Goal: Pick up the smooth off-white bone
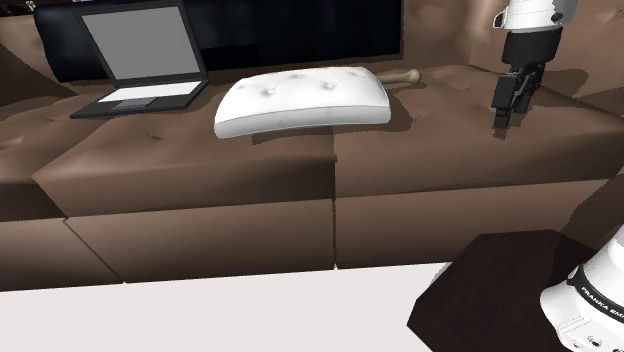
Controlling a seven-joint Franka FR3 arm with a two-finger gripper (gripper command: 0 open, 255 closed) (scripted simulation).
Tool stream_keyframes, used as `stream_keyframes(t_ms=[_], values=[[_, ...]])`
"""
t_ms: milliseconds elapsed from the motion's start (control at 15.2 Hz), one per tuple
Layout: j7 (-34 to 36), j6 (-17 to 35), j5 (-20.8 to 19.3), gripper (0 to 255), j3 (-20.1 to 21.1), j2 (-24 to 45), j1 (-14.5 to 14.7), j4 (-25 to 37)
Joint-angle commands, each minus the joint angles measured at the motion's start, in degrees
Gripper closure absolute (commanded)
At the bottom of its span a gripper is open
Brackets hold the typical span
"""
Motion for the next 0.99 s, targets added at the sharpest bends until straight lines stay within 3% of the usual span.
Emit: stream_keyframes(t_ms=[0, 462, 924], values=[[0.0, 0.0, 0.0, 0, 0.0, 0.0, 0.0, 0.0], [-16.25, 6.43, -5.25, 0, -7.22, 11.48, 1.22, 7.6], [-32.11, 11.17, -5.98, 0, -12.79, 24.83, 3.08, 19.01]])
